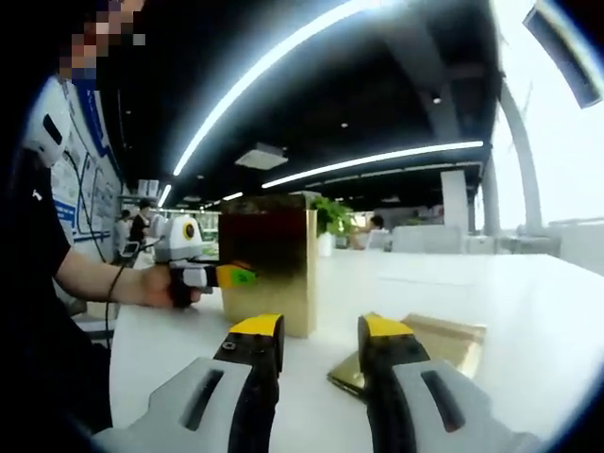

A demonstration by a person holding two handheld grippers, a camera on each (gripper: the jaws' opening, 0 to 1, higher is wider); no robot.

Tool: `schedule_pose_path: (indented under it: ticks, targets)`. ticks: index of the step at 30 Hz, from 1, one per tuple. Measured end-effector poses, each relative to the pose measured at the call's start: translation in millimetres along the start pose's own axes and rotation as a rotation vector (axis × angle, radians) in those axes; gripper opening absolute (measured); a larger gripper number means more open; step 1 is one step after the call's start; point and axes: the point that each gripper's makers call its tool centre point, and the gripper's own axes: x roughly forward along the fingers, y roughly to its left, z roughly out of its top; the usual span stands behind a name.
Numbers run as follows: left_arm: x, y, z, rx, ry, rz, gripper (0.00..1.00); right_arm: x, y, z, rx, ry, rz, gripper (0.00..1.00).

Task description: Extract single mask from mask box in order stack masks on table

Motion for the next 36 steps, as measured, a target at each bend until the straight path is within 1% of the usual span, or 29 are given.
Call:
schedule_pose_path:
  ticks: [8,16,19,20,23,24,27,30,31,32,34,35,36]
  targets:
    - [1,-2.1,-0.1,0.006,0.003,-0.002,0.32,-2,-2,1.0,0.004,-0.006,0.016,0.27]
    - [1,-0.7,-1.5,0.007,0.005,0.0,0.32,-2,1,-0.5,-0.043,-0.002,0.034,0.26]
    - [1,-1.6,-1.8,0.017,0.006,0.0,0.32,-3,2,1.9,-0.063,-0.013,0.038,0.26]
    - [1,-1.5,-1.8,0.018,0.006,0.0,0.32,-4,2,4.4,-0.063,-0.021,0.04,0.26]
    - [1,-1.4,-1.8,0.013,0.005,-0.003,0.32,-7,1,15.9,-0.005,-0.063,0.039,0.25]
    - [2,-1.2,-1.9,0.014,0.005,-0.004,0.32,-9,2,18.8,0.003,-0.064,0.035,0.25]
    - [2,-1.2,-2.2,0.019,0.006,-0.003,0.32,-18,6,35.4,-0.042,-0.059,0.017,0.25]
    - [2,-1.6,-2.3,0.021,0.007,-0.003,0.32,-24,10,59.6,-0.054,-0.071,0.017,0.25]
    - [2,-1.6,-2.3,0.02,0.007,-0.003,0.32,-24,11,65.7,-0.068,-0.061,0.029,0.25]
    - [2,-1.6,-2.4,0.019,0.007,-0.003,0.32,-25,13,70.2,-0.103,-0.045,0.048,0.25]
    - [2,-1.9,-2.3,0.019,0.008,-0.004,0.32,-24,9,74.5,-0.115,-0.012,0.05,0.25]
    - [2,-2.0,-2.2,0.02,0.009,-0.004,0.32,-24,6,79.9,-0.132,-0.001,0.054,0.25]
    - [2,-2.0,-2.2,0.021,0.01,-0.004,0.32,-23,4,84.1,-0.13,0.002,0.059,0.25]
